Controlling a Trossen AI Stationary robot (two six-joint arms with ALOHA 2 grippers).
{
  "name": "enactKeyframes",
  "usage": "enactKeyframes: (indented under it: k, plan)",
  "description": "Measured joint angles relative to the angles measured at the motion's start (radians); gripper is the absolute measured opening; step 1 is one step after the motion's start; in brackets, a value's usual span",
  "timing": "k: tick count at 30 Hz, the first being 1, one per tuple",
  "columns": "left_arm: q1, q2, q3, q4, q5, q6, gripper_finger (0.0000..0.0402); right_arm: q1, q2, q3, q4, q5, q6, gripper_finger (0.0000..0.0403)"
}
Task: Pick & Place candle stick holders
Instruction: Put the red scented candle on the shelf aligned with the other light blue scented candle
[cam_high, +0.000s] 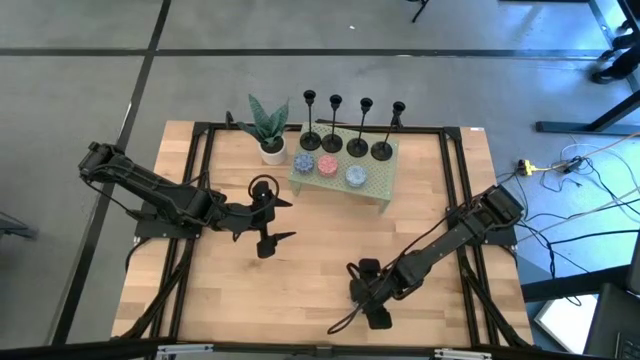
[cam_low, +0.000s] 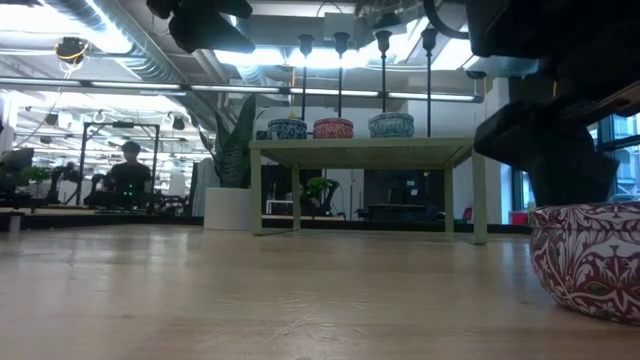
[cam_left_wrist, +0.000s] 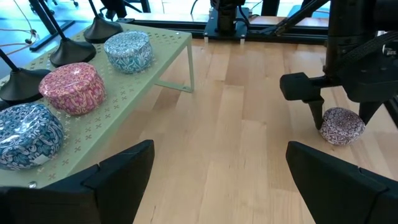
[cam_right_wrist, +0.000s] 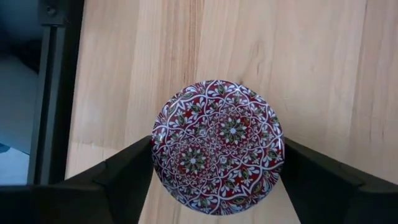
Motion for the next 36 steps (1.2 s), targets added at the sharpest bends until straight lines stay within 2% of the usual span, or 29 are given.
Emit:
enactKeyframes:
  k: [5,12,17,20,29,36]
  plan:
    - [0.000,0.000,0.000,0.000,0.000,0.000,0.0363,0.000,0.000,0.000,0.003,0.000,0.001,0.0294]
    - [0.000,0.000,0.000,0.000,0.000,0.000,0.0363,-0.007,0.000,0.001,0.003,-0.003,0.010,0.0311]
    - [0.000,0.000,0.000,0.000,0.000,0.000,0.0363,-0.032,-0.008,0.001,-0.013,-0.042,0.036,0.0301]
    - [0.000,0.000,0.000,0.000,0.000,0.000,0.0363,-0.046,-0.030,0.001,-0.069,-0.079,0.037,0.0297]
    - [0.000,0.000,0.000,0.000,0.000,0.000,0.0363,-0.087,-0.162,0.001,-0.287,-0.078,0.092,0.0300]
    - [0.000,0.000,0.000,0.000,0.000,0.000,0.0363,-0.118,-0.303,0.001,-0.431,0.024,0.090,0.0297]
